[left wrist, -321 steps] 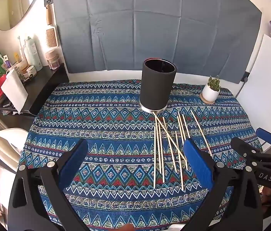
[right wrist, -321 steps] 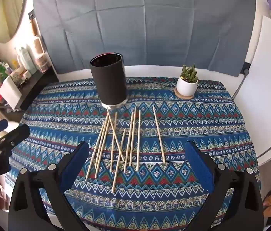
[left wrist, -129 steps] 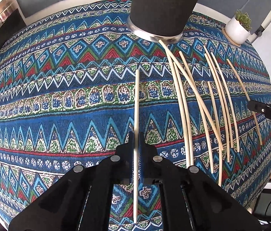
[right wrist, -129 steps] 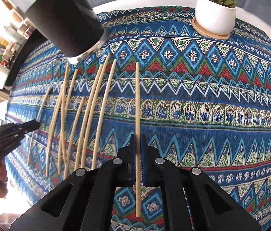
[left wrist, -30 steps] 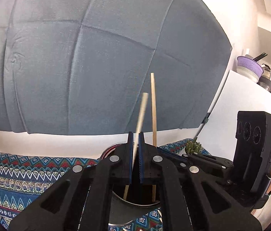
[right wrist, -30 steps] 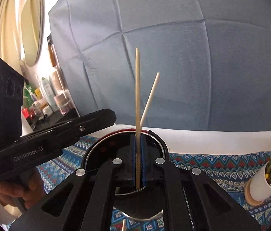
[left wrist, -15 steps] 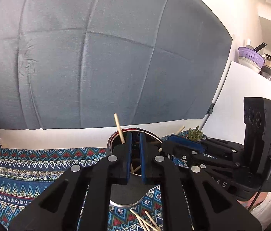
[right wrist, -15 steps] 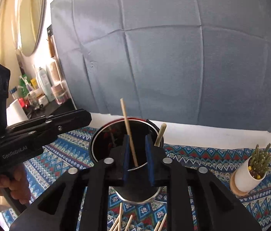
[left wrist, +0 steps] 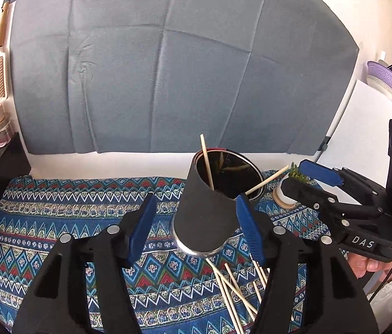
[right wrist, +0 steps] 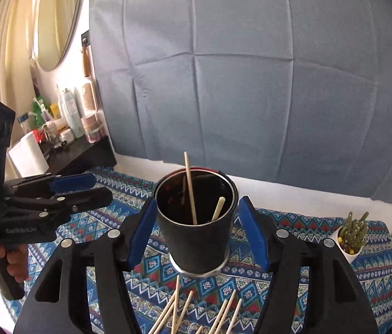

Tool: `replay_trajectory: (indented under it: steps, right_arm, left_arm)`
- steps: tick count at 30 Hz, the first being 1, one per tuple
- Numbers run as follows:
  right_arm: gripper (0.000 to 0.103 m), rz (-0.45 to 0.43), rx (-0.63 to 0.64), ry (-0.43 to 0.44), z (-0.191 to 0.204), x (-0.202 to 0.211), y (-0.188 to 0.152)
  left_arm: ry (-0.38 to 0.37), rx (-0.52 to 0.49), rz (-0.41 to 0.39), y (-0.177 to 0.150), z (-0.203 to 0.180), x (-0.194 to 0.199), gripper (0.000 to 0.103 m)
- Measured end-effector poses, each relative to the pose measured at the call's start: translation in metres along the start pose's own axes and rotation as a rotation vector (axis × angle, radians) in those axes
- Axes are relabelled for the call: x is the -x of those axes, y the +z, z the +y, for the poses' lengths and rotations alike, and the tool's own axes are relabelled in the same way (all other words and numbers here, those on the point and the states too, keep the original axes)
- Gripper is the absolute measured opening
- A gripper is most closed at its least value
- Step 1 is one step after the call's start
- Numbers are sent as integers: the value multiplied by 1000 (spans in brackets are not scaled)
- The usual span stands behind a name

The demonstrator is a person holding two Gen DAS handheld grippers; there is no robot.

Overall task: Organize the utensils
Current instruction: 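Withdraw both tools from the cup back toward the remaining sticks, then grasp another wooden stick with the right tool while the left tool grasps one too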

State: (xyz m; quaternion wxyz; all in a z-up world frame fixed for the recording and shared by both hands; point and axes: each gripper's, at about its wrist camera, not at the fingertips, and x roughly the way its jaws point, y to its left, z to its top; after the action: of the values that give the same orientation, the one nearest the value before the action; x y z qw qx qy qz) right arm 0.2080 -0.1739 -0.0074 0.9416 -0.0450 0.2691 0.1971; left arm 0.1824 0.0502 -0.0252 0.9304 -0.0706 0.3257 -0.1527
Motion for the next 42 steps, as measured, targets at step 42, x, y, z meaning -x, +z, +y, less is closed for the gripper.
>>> replay_trajectory:
  steps: [42]
  right_arm:
    - [85,476,-85,-191,-51,-19,-166]
  left_arm:
    - [105,15,595,-150,-17,-88,97]
